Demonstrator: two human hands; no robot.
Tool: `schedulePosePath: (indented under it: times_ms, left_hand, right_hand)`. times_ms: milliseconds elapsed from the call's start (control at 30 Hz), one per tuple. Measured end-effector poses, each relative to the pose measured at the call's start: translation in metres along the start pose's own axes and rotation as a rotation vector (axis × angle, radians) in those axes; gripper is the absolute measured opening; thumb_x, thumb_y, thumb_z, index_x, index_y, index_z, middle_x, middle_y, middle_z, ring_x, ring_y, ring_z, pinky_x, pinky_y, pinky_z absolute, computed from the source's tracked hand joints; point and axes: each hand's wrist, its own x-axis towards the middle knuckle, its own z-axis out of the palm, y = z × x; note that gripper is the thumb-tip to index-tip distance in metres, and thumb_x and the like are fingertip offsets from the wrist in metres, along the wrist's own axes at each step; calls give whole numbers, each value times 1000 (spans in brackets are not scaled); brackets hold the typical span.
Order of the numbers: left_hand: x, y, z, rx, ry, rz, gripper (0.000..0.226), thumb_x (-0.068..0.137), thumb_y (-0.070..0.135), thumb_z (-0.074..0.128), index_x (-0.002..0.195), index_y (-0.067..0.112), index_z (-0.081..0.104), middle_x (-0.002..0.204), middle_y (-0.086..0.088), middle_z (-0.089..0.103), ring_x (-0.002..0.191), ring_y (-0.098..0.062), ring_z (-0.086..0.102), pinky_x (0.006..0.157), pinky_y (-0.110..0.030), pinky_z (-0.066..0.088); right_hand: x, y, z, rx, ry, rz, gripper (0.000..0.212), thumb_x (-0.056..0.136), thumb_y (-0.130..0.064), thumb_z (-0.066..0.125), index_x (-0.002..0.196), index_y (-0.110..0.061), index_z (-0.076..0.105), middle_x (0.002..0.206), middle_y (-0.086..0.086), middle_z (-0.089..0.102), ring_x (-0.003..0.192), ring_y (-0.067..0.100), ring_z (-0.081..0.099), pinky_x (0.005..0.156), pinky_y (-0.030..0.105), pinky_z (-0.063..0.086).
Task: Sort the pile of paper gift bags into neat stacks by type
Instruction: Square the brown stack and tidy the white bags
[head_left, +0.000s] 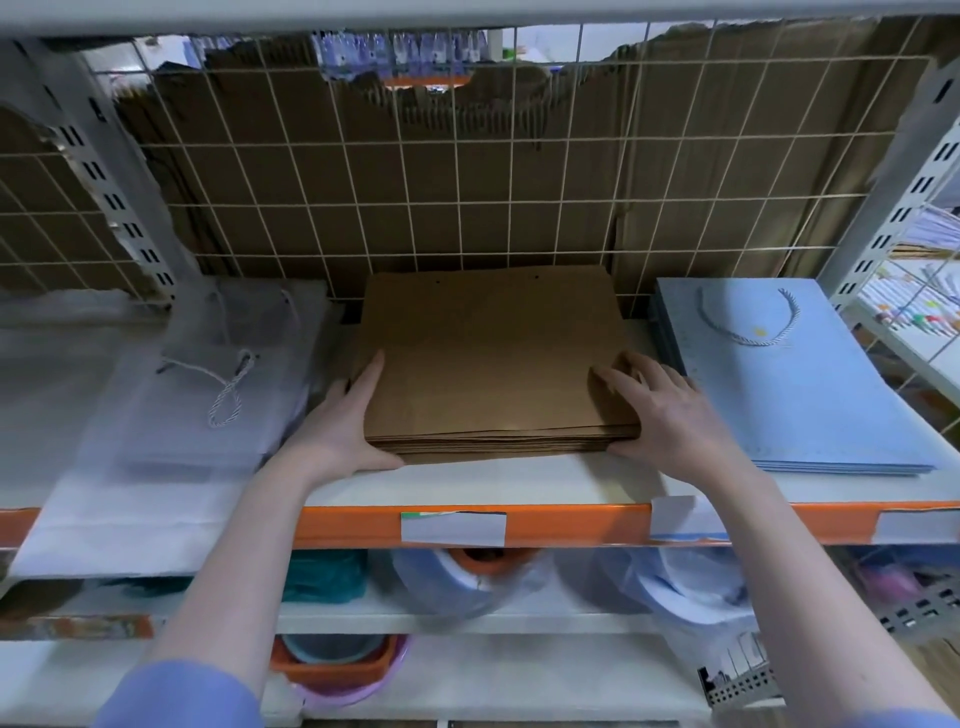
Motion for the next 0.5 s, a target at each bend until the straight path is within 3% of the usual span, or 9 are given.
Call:
schedulePosePath:
  times_ms: [500]
  left_hand:
    - [6,-8,-1,-14,59,31,115,66,35,83,148,43,3,156,-3,21,140,-28,27,111,-41,33]
  right_hand:
    - [6,1,5,-17,56,-10,79,79,-37,69,145,-30,27,150,9,29,133,32,33,108,45,31]
